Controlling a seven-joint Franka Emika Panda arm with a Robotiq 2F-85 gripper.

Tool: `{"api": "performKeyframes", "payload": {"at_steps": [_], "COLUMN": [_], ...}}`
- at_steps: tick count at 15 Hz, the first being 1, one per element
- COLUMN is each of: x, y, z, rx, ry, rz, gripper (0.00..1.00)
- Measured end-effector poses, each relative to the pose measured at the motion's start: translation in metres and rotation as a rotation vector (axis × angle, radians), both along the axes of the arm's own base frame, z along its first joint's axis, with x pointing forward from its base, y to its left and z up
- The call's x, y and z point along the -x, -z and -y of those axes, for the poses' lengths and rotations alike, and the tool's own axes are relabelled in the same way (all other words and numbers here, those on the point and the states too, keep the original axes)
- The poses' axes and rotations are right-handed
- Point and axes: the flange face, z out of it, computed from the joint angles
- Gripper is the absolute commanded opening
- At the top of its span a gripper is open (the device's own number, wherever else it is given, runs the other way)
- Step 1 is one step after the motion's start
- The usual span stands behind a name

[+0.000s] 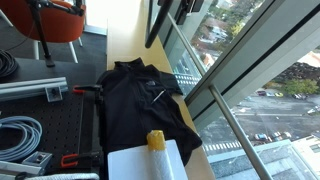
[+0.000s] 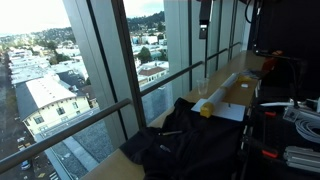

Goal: Zip up the jersey

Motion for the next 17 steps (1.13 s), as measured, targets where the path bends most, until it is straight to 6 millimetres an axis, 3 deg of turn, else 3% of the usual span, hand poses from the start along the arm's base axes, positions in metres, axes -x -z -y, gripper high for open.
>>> {"api": "performKeyframes", "payload": {"at_steps": [17], "x": [-0.0001], "y": [0.0046], "z": [0.0021], "rx": [0.005], "ry": [0.004], "rz": [-0.018], "gripper": [1.00]}}
